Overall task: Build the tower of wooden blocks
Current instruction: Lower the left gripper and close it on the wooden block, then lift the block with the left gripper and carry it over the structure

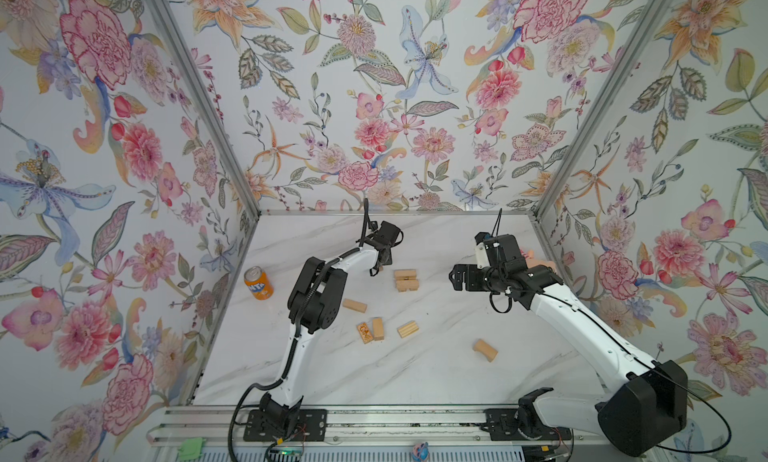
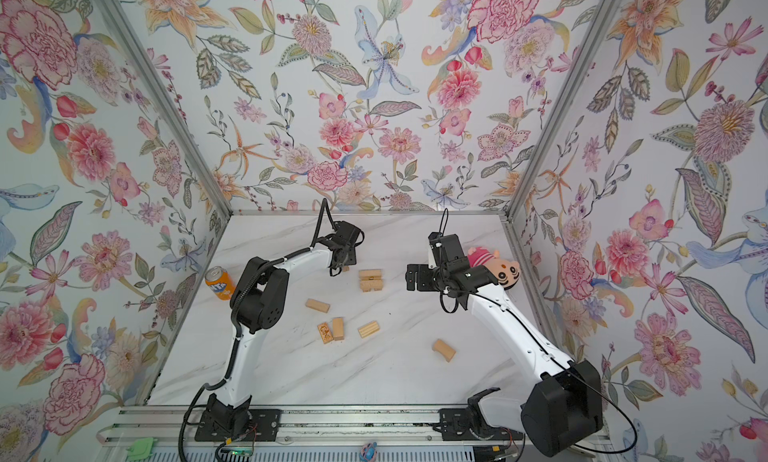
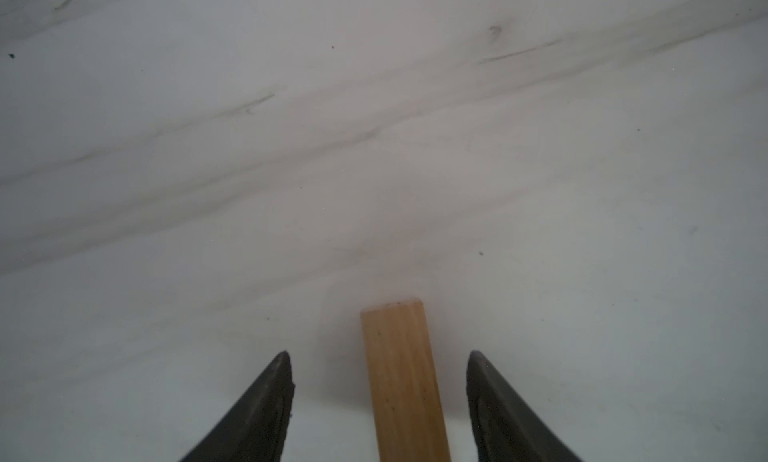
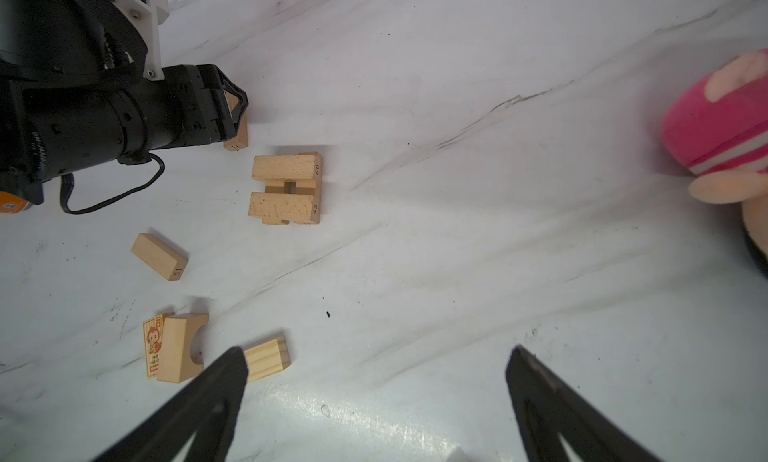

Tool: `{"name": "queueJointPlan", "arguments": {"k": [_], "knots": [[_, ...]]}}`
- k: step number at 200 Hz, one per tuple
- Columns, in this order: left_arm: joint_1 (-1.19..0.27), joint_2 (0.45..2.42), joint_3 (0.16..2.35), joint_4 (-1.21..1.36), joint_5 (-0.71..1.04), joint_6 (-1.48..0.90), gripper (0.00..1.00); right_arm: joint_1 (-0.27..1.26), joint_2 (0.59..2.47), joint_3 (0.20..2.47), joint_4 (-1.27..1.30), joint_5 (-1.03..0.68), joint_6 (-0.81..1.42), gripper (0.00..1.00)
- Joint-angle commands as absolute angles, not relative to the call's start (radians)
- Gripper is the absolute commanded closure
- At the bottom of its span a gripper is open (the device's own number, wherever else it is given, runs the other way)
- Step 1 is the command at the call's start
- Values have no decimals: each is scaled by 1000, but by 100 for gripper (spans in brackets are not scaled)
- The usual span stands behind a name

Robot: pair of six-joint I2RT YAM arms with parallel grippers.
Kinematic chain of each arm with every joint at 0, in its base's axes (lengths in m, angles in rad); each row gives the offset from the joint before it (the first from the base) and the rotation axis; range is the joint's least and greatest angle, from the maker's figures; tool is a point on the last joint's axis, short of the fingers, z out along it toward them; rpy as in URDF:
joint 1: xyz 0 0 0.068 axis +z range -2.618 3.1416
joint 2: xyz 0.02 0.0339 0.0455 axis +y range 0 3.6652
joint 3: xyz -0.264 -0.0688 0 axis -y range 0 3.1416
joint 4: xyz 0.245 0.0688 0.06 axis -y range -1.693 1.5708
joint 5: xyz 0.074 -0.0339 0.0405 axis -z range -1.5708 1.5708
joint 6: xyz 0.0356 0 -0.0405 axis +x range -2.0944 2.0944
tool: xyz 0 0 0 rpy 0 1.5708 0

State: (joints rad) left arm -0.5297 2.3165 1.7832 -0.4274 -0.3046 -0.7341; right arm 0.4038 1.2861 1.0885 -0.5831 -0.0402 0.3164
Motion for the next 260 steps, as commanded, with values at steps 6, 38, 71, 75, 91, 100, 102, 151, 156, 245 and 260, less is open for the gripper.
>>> {"name": "queueJointPlan", "arguments": {"k": [6,38,71,75,91,100,102,151,156,245,260], "knots": [[-536,2336,1810,-473,-333,-754,34,393,1259,1067,-581,-60,297,1],[-536,2334,1803,-479,-330,-760,37,390,1253,1063,-580,-65,297,1],[-535,2336,1800,-482,-328,-759,43,391,1245,1056,-580,-67,299,1],[-535,2335,1799,-483,-327,-760,44,391,1243,1055,-580,-66,298,1],[-535,2335,1797,-486,-328,-757,48,388,1242,1052,-579,-66,299,1],[-535,2335,1795,-486,-327,-757,50,388,1242,1051,-579,-66,300,1],[-535,2336,1795,-486,-326,-757,50,388,1241,1051,-580,-67,301,1],[-535,2326,1767,-488,-326,-755,60,388,1241,1049,-577,-73,302,1],[-535,2326,1764,-489,-326,-756,61,387,1240,1049,-576,-72,302,1],[-541,2308,1751,-507,-331,-744,75,388,1233,1040,-571,-75,305,1],[-549,2289,1752,-518,-344,-740,75,387,1231,1039,-573,-74,306,1]]}}
